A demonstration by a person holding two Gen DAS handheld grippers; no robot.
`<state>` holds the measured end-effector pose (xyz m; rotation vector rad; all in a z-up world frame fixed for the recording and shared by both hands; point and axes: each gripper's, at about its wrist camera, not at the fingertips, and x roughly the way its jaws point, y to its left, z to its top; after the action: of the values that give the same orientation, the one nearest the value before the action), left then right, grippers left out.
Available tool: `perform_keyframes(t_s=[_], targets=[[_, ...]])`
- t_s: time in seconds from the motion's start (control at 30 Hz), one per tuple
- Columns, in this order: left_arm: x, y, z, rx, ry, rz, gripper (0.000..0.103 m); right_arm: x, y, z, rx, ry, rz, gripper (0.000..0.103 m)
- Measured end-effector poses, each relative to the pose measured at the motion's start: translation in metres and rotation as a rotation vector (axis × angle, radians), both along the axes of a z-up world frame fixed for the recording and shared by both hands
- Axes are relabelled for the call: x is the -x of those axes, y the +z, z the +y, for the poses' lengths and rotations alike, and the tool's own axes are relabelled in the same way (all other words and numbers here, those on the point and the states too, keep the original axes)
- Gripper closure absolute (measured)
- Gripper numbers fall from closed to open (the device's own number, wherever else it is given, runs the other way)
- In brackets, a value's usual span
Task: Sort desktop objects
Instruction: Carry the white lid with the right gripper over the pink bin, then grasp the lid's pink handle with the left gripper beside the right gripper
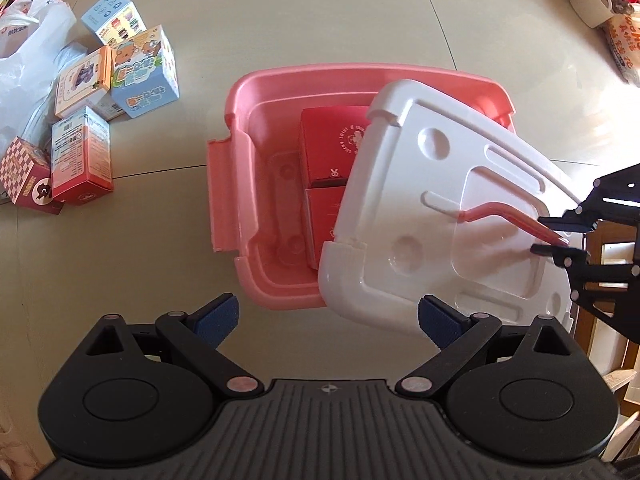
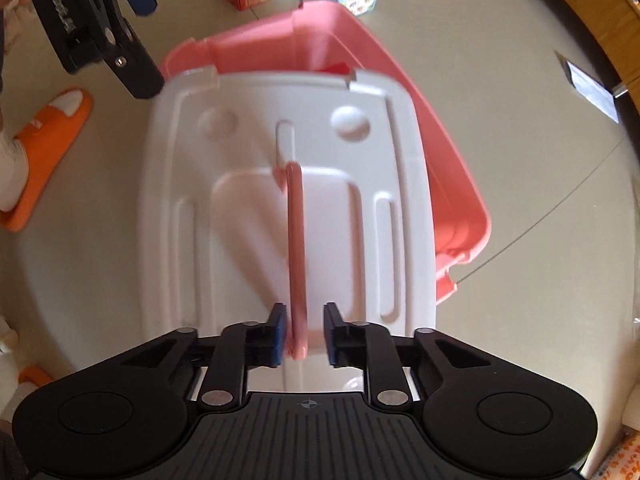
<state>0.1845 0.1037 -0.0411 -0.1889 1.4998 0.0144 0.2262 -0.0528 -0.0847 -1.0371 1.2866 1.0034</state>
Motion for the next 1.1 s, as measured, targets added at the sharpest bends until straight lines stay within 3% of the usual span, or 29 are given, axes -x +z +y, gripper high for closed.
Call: perform_keyframes(t_s=[0.07, 0.37, 0.5, 0.6, 0.73, 0.9, 0.97, 1.1], targets=[[-0.002, -0.001, -0.007, -0.005, -0.019, 0.001, 0.004, 0.004, -0.002, 0.001, -0.015, 0.026, -0.015, 0.096], [-0.004, -0.006, -0.009, -0.035, -0.032, 0.008, 0.004, 0.043, -0.003, 0.019, 0.01, 0.351, -0.269, 0.096], [-0.004, -0.012, -0.002, -0.021, -0.021, 0.009, 0.004, 0.045, -0.006, 0.022, 0.006, 0.362, -0.261, 0.097], [-0.008, -0.018, -0.001, 0.037, -0.044, -0.022, 0.004, 0.038, -0.005, 0.024, -0.018, 0.3, -0.199, 0.097], [-0.021, -0.021, -0.02, 0.053, -0.247, -0.092, 0.007, 0.029, 0.007, 0.017, -0.06, 0.214, -0.148, 0.096], [-0.03, -0.016, -0.051, -0.047, -0.59, -0.194, 0.038, 0.02, 0.015, 0.013, -0.09, 0.155, -0.116, 0.096], [-0.031, -0.012, -0.061, -0.064, -0.687, -0.214, 0.045, 0.016, 0.017, 0.013, -0.097, 0.136, -0.101, 0.095], [-0.032, 0.0, -0.074, -0.054, -0.815, -0.32, 0.045, 0.007, 0.021, 0.01, -0.122, 0.078, -0.061, 0.094]])
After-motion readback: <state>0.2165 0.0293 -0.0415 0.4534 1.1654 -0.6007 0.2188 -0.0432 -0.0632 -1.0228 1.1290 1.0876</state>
